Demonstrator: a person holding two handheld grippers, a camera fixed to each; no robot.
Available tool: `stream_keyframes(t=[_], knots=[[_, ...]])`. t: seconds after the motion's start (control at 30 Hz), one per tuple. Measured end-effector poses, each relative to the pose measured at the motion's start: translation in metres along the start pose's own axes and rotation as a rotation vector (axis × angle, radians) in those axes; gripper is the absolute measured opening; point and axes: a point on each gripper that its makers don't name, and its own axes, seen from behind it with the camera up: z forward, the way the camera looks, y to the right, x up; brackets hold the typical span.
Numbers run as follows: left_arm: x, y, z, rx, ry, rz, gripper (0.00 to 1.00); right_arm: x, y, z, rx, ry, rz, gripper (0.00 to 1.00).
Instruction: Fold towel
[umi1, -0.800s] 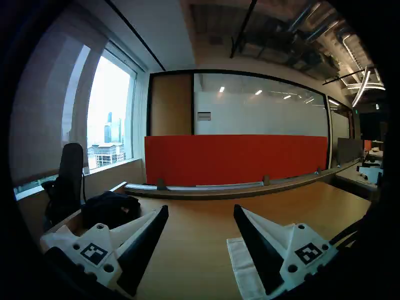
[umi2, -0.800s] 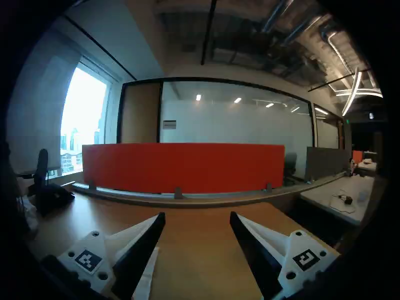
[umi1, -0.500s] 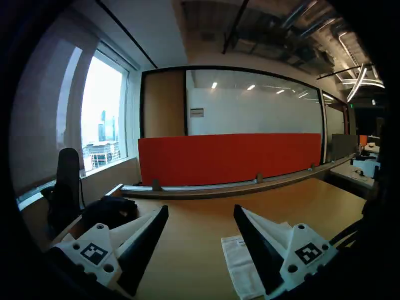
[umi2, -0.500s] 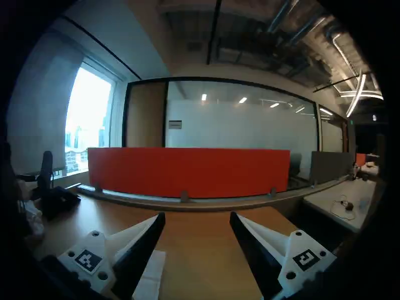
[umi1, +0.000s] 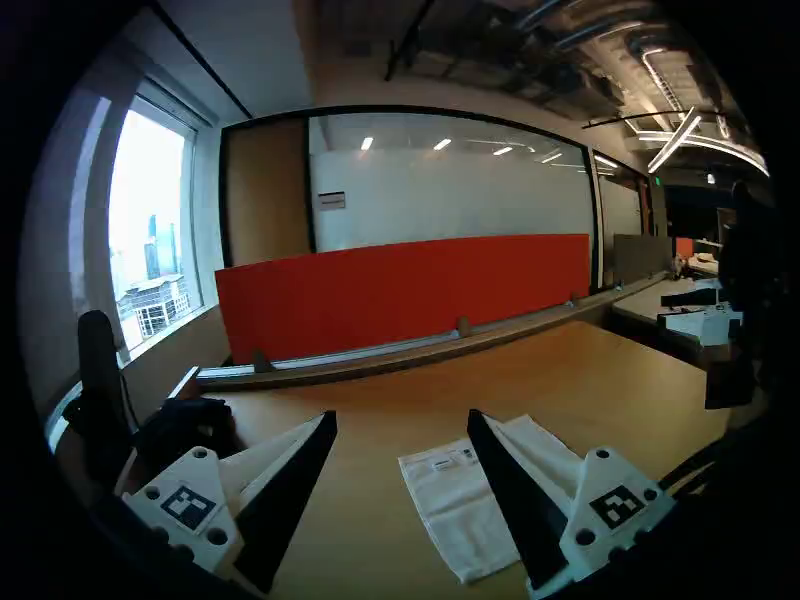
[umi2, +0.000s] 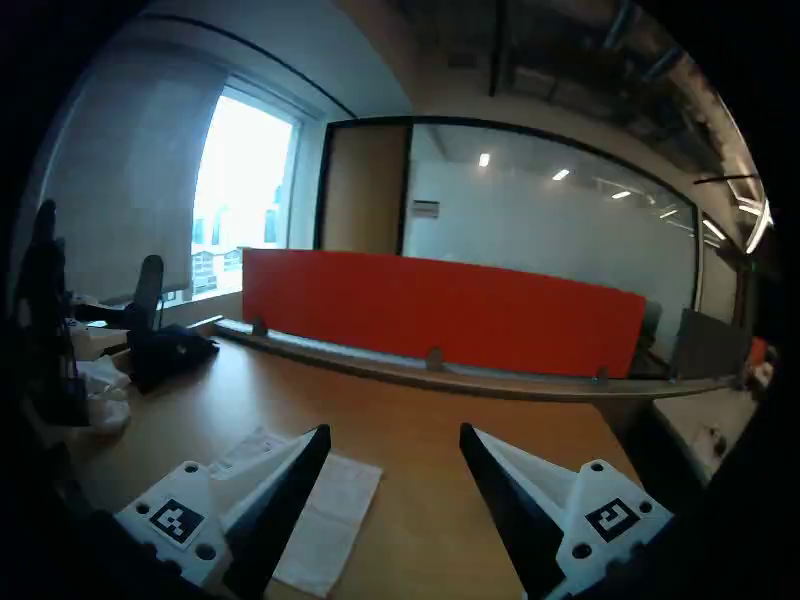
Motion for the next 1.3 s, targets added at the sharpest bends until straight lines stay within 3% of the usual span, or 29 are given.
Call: stream_keyframes(t=[0.23,0.47,1.3], knots=[[-0.019,0.018,0.005,-0.082,-0.063,0.031,0.97,-0.021,-0.026,0.001,0.137,-0.096,-0.059,1.00],[-0.048,0.032,0.010,-0.142,-0.125,0.060,0.97,-0.045,-0.039,0.003,0.218,-0.165,-0.103,1.00],[-0.208,0.078,0.025,-0.276,-0.402,0.145,0.97,-0.196,-0.067,0.024,0.329,-0.405,-0.165,1.00]])
